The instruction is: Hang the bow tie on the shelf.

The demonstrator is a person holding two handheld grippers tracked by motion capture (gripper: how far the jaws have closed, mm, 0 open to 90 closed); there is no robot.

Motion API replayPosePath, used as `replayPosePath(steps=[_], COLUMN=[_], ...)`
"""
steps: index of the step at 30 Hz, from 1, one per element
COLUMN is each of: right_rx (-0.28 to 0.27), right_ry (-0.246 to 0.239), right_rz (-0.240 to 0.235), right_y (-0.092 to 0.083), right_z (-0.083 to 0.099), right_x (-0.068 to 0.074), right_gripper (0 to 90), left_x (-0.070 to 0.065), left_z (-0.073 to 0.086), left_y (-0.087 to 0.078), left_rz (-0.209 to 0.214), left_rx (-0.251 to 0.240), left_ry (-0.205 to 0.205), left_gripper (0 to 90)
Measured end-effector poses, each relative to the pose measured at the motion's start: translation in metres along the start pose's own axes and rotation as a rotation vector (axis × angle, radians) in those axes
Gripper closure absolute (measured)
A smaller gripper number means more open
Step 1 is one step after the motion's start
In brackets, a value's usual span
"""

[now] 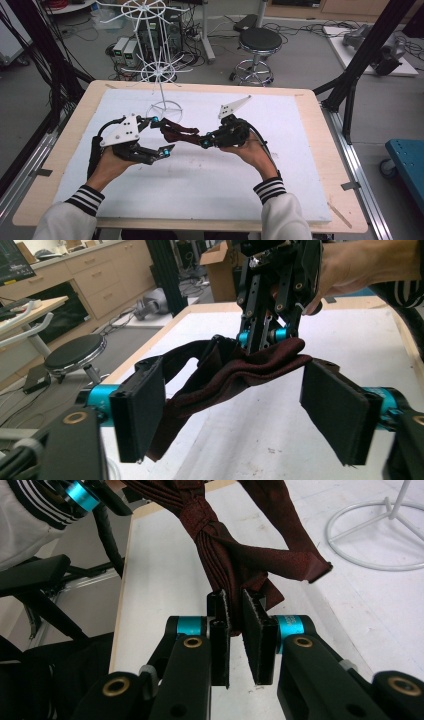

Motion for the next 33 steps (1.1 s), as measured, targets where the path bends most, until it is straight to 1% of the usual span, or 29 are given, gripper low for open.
replayPosePath(steps=[3, 5, 7, 8, 11, 13, 14, 15, 17, 18, 19, 22, 23, 27, 29, 30, 31, 32, 33], right_rx=[-0.002, 0.000, 0.002, -0.001, 0.007, 0.009, 0.010, 0.010, 0.010, 0.011, 0.018, 0.023, 0.024, 0.007, 0.003, 0.002, -0.009, -0.028, -0.029], right_ry=[-0.004, -0.001, 0.003, -0.005, 0.006, 0.005, 0.005, 0.006, 0.003, 0.007, 0.009, -0.001, 0.004, -0.003, -0.002, -0.003, -0.013, -0.011, -0.001], right_rz=[-0.003, -0.004, -0.003, 0.000, -0.005, 0.001, 0.000, 0.005, 0.005, 0.005, 0.004, 0.005, 0.004, 0.006, 0.005, 0.013, 0.050, 0.090, 0.134], right_y=[0.000, 0.001, 0.001, 0.002, 0.003, 0.003, 0.004, 0.004, 0.004, 0.004, 0.004, 0.006, 0.005, 0.004, 0.004, 0.004, 0.004, 0.004, 0.005], right_z=[-0.001, -0.001, -0.001, -0.002, -0.001, -0.001, 0.000, 0.000, 0.000, 0.000, 0.000, 0.001, 0.001, -0.001, -0.001, -0.001, -0.001, -0.002, -0.002], right_x=[0.000, 0.001, 0.001, 0.000, 0.000, -0.001, -0.001, -0.002, -0.002, -0.002, -0.002, -0.002, -0.002, -0.003, -0.002, -0.002, -0.005, -0.007, -0.010], right_gripper=[82.4, 82.4, 82.4, 82.4, 82.4, 82.4, 82.4, 82.4, 82.4, 82.5, 82.5, 82.4, 82.4, 81.6, 79.0, 72.0, 54.8, 32.5, 15.8], left_x=[0.000, 0.000, 0.001, 0.001, 0.001, 0.002, 0.002, 0.001, -0.001, -0.001, -0.002, -0.002, -0.002, -0.002, -0.001, -0.002, -0.001, 0.000, 0.000], left_z=[0.000, 0.001, 0.001, 0.001, 0.001, 0.002, 0.003, 0.003, 0.005, 0.005, 0.005, 0.006, 0.006, 0.005, 0.005, 0.005, 0.006, 0.006, 0.006], left_y=[0.001, 0.002, 0.003, 0.003, 0.002, 0.001, 0.001, 0.001, 0.001, 0.001, 0.002, 0.003, 0.002, 0.001, 0.001, 0.001, 0.001, 0.000, -0.001], left_rz=[0.004, 0.009, 0.004, 0.005, 0.004, -0.006, -0.004, 0.006, 0.018, 0.018, 0.029, 0.027, 0.026, 0.026, 0.024, 0.023, 0.019, 0.020, 0.020], left_rx=[0.001, 0.000, 0.004, 0.004, -0.009, -0.011, -0.008, -0.007, 0.002, 0.007, 0.009, 0.011, 0.011, 0.000, 0.004, 0.004, 0.009, 0.008, 0.004], left_ry=[0.006, 0.012, 0.010, 0.008, 0.014, 0.009, 0.004, -0.005, -0.011, -0.015, -0.027, -0.037, -0.039, -0.051, -0.054, -0.063, -0.062, -0.064, -0.071], left_gripper=[32.0, 36.5, 39.7, 42.0, 47.7, 55.5, 58.9, 61.3, 70.4, 74.7, 77.2, 79.5, 79.7, 79.8, 79.8, 79.8, 79.8, 79.9, 79.8])
Point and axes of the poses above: each handheld gripper's, and its own axes: y roughly forward along the jaws, z roughly out of its underside, x roughly to its left, the point moved 9 cm from there along y, roughly forward along the jaws, and after that the axes turned 12 degrees about x, right-handed, at the moved point
